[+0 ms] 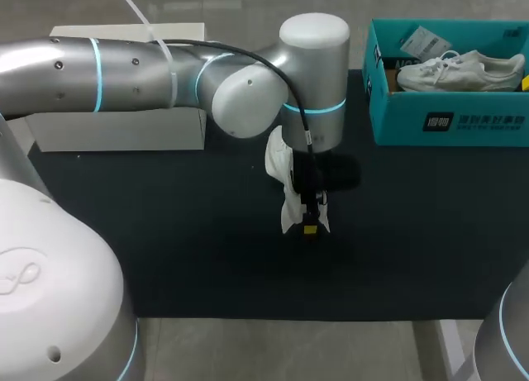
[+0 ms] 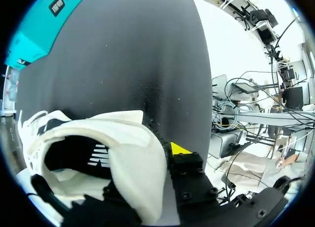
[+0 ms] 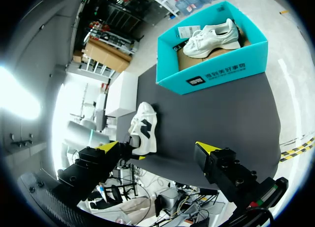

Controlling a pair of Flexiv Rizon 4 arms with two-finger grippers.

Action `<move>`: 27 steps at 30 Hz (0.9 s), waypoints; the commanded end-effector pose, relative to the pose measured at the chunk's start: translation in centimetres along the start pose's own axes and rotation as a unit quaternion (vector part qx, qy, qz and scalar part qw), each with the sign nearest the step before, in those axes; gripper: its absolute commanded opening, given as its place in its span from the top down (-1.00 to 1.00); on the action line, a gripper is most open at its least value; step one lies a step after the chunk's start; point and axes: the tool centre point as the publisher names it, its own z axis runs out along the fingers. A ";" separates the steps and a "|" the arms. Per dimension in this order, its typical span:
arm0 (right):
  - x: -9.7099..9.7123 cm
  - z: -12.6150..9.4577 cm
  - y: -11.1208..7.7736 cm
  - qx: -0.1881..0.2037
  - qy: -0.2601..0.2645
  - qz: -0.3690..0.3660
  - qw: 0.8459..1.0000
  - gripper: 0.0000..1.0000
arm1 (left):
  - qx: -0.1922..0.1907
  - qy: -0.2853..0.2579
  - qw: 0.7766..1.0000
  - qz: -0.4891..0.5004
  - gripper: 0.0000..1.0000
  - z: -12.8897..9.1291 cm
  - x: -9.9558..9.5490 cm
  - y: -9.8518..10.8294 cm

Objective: Take the shoe out of the shoebox, open the shoe tongue, remove and reinsert the insole, then place the shoe into the shoebox

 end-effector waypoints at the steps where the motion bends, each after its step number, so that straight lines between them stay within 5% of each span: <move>1: 0.0 0.0 -0.1 0.000 -0.001 0.000 1.000 -1.00 | 0.009 -0.003 1.000 0.011 1.00 -4.0 0.8 1.0; 8: 0.0 0.0 -0.1 0.000 -0.001 0.000 1.000 -1.00 | 0.043 0.009 0.998 0.035 1.00 -9.3 1.8 2.0; 19: 0.0 0.0 -0.1 0.000 -0.001 0.000 1.000 -1.00 | 0.046 -0.005 0.994 0.097 1.00 -17.5 3.3 2.8; 27: 0.0 0.0 -0.1 0.000 -0.001 0.000 1.000 -1.00 | 0.035 -0.053 0.994 0.093 1.00 -20.9 4.7 3.4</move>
